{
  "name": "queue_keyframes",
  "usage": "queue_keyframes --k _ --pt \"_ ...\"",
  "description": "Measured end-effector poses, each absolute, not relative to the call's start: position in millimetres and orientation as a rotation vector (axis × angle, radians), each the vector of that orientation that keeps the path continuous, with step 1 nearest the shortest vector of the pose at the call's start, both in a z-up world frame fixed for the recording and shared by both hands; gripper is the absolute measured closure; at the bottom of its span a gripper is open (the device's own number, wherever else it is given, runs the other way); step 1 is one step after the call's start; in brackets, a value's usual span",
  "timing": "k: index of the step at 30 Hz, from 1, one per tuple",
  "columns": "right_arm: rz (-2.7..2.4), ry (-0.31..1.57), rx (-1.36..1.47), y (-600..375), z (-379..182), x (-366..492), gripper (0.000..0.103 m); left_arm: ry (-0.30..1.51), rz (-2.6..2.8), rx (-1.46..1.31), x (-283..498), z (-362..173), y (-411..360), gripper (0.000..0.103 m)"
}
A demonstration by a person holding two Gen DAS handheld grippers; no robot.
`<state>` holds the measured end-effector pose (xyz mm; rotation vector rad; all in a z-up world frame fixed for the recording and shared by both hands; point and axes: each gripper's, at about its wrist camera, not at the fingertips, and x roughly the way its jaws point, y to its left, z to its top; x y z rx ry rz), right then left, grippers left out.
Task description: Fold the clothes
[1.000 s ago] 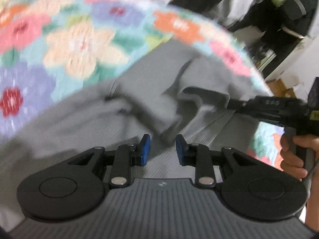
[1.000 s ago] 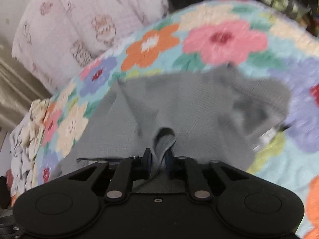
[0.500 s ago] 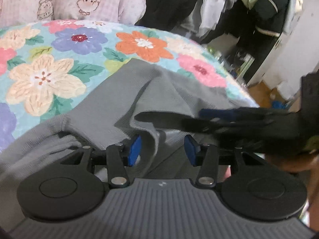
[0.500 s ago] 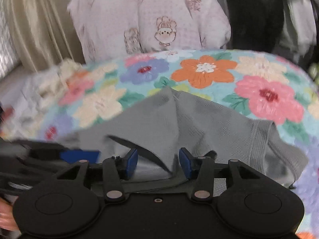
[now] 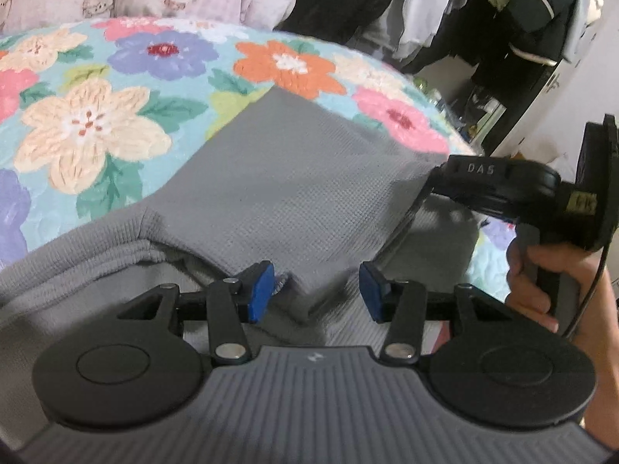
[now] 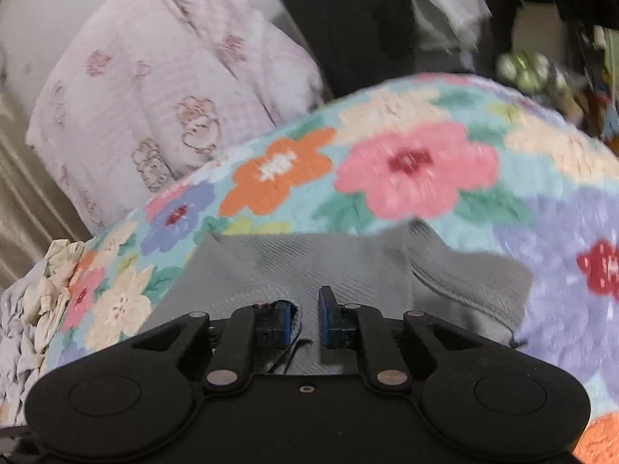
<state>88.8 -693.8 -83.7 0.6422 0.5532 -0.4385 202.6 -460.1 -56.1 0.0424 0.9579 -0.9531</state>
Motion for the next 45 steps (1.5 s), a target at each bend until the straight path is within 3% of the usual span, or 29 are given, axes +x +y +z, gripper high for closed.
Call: queue_keyframes --k 4,7,10,15,18,22,25,27,29,33,37,42,44,45 --pt "-0.4 0.59 0.708 -694.5 -81.9 84.8 0.076 0.992 -0.911 0.029 204.2 -57.7 -452.9 0.055" --pt "-0.375 0.594 0.852 -703.8 -82.6 72.6 0.057 1.011 -0.869 -0.067 212.5 -53.7 -436.8 0.055" --pt "-0.37 0.568 1.011 -715.4 -84.6 56.2 0.057 1.021 -0.865 -0.209 220.5 -49.4 -421.2 0.055" --pt "-0.266 0.445 1.12 -716.0 -79.7 49.7 0.054 0.984 -0.857 -0.116 216.6 -50.2 -436.6 0.055" --pt "-0.268 0.526 1.086 -706.7 -80.8 64.3 0.044 1.016 -0.846 -0.051 210.7 -61.4 -448.0 0.055" --pt "-0.358 0.725 0.919 -691.9 -82.8 82.2 0.043 1.017 -0.838 -0.014 203.5 -69.6 -450.6 0.054" --pt "-0.3 0.713 0.994 -692.6 -88.5 83.7 0.043 1.039 -0.83 -0.049 206.5 -72.2 -444.6 0.053" --pt "-0.225 0.652 1.036 -694.6 -94.0 89.2 0.05 1.057 -0.82 -0.089 211.1 -74.8 -439.2 0.053" --pt "-0.17 0.569 1.013 -694.5 -93.9 96.6 0.093 1.078 -0.802 -0.152 217.3 -76.9 -431.9 0.053" --pt "-0.174 0.471 0.889 -685.9 -69.1 91.6 0.093 1.088 -0.783 -0.202 219.9 -76.7 -423.4 0.051" --pt "-0.32 0.596 0.691 -674.8 -66.1 95.7 0.093 1.082 -0.783 -0.182 217.0 -83.2 -425.7 0.051" --pt "-0.342 0.686 0.629 -673.1 -85.3 98.6 0.083 1.067 -0.726 -0.116 207.5 -67.1 -410.6 0.05" --pt "-0.367 0.645 0.649 -670.2 -76.8 88.1 0.055 1.054 -0.702 -0.047 197.9 -59.6 -393.9 0.047" --pt "-0.383 0.612 0.65 -666.6 -72.3 84.0 0.05 1.068 -0.682 -0.027 193.4 -59.6 -381.3 0.043"
